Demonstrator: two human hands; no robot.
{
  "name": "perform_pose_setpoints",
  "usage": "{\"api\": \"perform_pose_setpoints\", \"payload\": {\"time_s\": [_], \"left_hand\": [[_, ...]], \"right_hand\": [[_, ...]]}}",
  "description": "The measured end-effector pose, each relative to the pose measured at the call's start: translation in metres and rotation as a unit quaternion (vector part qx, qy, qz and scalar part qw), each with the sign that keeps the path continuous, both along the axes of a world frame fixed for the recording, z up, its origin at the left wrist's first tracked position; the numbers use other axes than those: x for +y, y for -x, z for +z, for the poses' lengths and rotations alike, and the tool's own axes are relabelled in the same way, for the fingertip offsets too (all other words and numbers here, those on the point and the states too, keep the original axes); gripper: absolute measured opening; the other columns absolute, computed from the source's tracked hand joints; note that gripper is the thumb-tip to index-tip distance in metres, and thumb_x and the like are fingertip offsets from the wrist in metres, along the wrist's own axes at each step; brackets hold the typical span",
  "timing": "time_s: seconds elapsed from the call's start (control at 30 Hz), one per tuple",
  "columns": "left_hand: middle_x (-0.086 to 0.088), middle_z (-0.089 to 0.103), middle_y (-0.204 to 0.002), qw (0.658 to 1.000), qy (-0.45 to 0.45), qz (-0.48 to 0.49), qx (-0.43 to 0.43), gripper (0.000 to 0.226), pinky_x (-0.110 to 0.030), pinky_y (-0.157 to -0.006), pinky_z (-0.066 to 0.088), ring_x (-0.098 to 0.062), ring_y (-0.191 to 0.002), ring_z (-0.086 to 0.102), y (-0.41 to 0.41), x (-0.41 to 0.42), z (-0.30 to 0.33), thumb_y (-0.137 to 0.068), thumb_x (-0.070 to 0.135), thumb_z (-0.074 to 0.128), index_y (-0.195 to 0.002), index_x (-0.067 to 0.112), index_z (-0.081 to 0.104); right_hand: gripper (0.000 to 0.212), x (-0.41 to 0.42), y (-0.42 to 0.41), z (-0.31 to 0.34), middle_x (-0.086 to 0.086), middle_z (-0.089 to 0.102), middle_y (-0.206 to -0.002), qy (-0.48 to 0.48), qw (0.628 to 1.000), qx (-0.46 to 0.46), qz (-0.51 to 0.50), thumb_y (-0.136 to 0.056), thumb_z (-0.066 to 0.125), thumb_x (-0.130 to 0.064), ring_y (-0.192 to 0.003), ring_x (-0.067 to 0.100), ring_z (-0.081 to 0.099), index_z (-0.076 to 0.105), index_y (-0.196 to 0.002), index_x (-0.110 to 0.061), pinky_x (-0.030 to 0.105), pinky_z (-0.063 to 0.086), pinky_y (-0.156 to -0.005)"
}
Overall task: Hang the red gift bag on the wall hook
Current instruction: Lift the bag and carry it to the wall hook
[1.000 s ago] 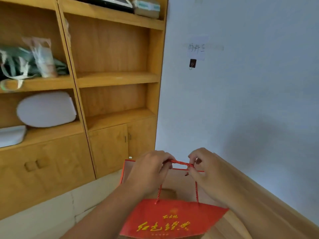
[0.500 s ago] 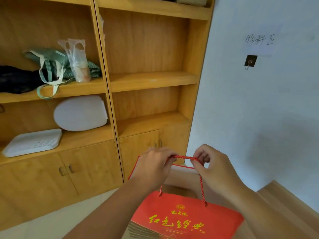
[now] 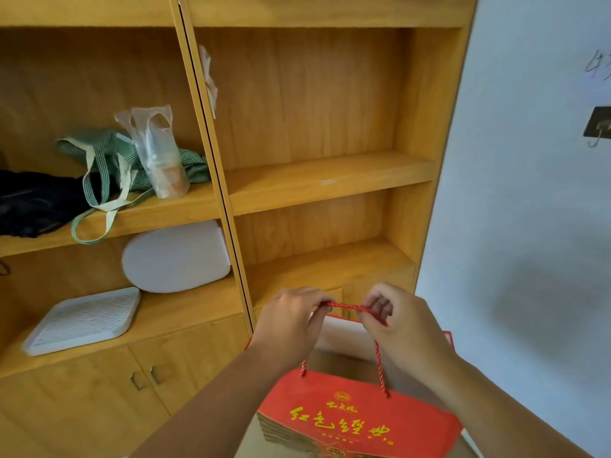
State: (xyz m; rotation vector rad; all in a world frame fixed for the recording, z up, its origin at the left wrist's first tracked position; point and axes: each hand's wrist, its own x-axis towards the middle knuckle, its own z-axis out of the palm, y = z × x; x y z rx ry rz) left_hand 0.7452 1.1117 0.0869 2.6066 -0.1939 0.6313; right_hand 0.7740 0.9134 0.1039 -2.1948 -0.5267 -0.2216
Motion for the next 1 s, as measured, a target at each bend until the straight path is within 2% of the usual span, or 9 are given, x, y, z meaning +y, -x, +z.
{"api": "perform_pose_setpoints", "payload": {"time_s": [0.17, 0.37, 0.57, 0.63, 0.83, 1.0], "left_hand": [[0.013, 0.077, -0.101, 1.000, 0.011, 0.005, -0.016, 0.018, -0.041, -0.081, 0.055, -0.016, -0.093, 0.071, -0.063, 0.046, -0.004, -0.097, 0.031, 0.058, -0.106, 0.031, 0.073], [0.015, 0.076, -0.101, 1.000, 0.017, -0.015, -0.020, 0.020, -0.041, -0.080, 0.056, -0.015, -0.094, 0.070, -0.148, 0.106, -0.019, -0.098, 0.037, 0.055, -0.109, 0.035, 0.071], [0.019, 0.074, -0.101, 0.996, 0.009, -0.092, 0.011, 0.017, -0.035, -0.083, 0.053, -0.011, -0.096, 0.067, -0.235, 0.148, -0.038, -0.097, 0.041, 0.056, -0.108, 0.040, 0.069], [0.021, 0.073, -0.101, 0.993, 0.016, -0.112, 0.013, 0.018, -0.036, -0.082, 0.053, -0.009, -0.097, 0.067, -0.256, 0.147, -0.040, -0.096, 0.045, 0.054, -0.107, 0.041, 0.068], [0.028, 0.072, -0.096, 0.978, 0.025, -0.205, 0.009, 0.013, -0.039, -0.084, 0.052, 0.001, -0.094, 0.067, -0.306, 0.099, -0.034, -0.091, 0.043, 0.060, -0.099, 0.041, 0.070], [0.029, 0.071, -0.093, 0.964, 0.017, -0.265, -0.002, 0.021, -0.039, -0.084, 0.049, 0.001, -0.090, 0.064, -0.321, 0.031, -0.021, -0.089, 0.049, 0.051, -0.097, 0.044, 0.069]], "right_hand": [[0.012, 0.045, -0.065, 0.002, -0.009, 0.065, -0.069, 0.001, 1.000, -0.015, -0.014, -0.082, 0.074, -0.021, -0.068, 0.009, 0.062, 0.065, -0.078, -0.027, 0.042, 0.057, -0.061], [0.011, 0.104, -0.142, -0.005, -0.009, 0.066, -0.072, 0.048, 0.997, -0.021, -0.048, -0.084, 0.074, -0.024, -0.070, 0.007, 0.063, 0.065, -0.079, -0.027, 0.037, 0.056, -0.061], [0.009, 0.137, -0.201, -0.015, -0.009, 0.070, -0.070, 0.064, 0.991, 0.018, -0.115, -0.082, 0.075, -0.025, -0.067, 0.008, 0.066, 0.067, -0.077, -0.027, 0.031, 0.056, -0.059], [0.007, 0.135, -0.210, -0.017, -0.010, 0.069, -0.071, 0.075, 0.987, 0.025, -0.143, -0.083, 0.074, -0.025, -0.071, 0.007, 0.064, 0.067, -0.079, -0.025, 0.028, 0.055, -0.061], [0.005, 0.094, -0.218, -0.020, -0.005, 0.070, -0.074, 0.065, 0.968, 0.048, -0.237, -0.080, 0.068, -0.028, -0.076, 0.014, 0.064, 0.065, -0.079, -0.024, 0.033, 0.055, -0.069], [0.006, 0.034, -0.209, -0.020, -0.006, 0.070, -0.077, 0.067, 0.948, 0.038, -0.308, -0.081, 0.068, -0.028, -0.078, 0.014, 0.064, 0.063, -0.078, -0.028, 0.030, 0.055, -0.071]]}}
